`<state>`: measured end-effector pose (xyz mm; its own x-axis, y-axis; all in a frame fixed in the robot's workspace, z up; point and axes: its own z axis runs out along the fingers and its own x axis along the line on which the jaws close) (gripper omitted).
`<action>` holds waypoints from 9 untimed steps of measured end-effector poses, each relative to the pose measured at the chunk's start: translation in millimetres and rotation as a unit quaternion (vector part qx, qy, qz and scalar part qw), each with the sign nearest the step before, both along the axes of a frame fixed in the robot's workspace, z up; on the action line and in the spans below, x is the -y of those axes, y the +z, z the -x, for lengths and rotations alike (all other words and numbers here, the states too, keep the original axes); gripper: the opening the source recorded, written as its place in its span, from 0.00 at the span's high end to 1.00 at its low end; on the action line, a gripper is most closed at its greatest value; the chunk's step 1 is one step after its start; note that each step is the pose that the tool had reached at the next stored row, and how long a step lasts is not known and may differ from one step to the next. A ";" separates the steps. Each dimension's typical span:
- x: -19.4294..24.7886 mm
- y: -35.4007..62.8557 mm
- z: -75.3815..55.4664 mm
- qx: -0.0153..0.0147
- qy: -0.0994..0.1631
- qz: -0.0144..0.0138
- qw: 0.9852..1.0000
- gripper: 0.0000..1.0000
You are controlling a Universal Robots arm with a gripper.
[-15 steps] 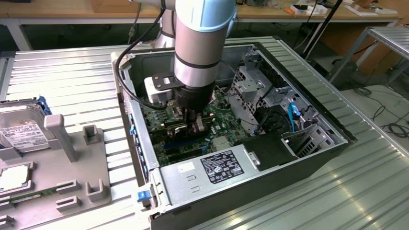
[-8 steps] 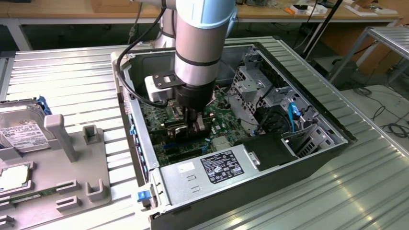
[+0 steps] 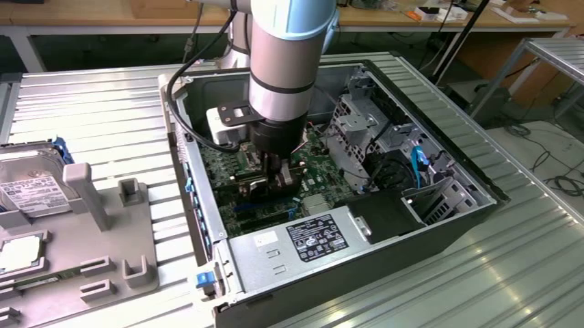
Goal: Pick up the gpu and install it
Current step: 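Insert the gpu into the slot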
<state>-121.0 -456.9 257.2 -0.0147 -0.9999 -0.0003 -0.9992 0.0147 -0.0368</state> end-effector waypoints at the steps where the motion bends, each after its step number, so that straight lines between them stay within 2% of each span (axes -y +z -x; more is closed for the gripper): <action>1: -0.1 0.0 0.0 0.000 0.000 0.000 1.000 0.73; 9: -1.6 -0.6 -0.1 0.000 0.003 -0.008 1.000 0.73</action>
